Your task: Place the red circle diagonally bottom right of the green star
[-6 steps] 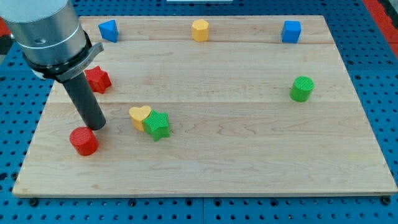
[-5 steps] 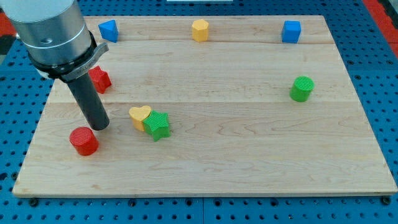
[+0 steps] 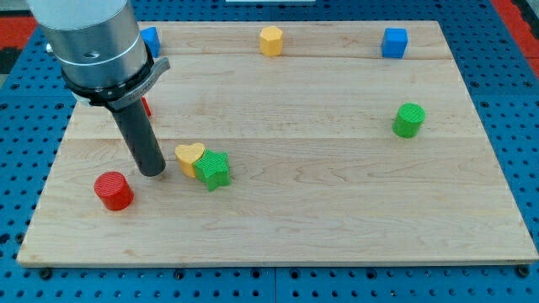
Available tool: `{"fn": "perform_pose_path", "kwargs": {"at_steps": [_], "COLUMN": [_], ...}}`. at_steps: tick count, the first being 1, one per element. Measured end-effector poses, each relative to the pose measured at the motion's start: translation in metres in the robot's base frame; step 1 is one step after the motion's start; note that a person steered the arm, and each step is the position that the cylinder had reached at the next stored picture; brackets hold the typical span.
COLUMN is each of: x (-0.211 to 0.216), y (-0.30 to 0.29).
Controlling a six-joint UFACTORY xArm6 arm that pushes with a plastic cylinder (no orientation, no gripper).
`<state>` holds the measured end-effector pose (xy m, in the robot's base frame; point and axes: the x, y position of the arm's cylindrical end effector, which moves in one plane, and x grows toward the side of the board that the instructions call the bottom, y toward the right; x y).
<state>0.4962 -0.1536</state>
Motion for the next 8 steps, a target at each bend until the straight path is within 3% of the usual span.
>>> {"fn": "perform_pose_path", "kwargs": {"at_steps": [3, 5, 7, 8], "x": [0.0, 0.0, 0.031, 0.027], "y": [0.005, -0.041, 0.01, -0.058]}}
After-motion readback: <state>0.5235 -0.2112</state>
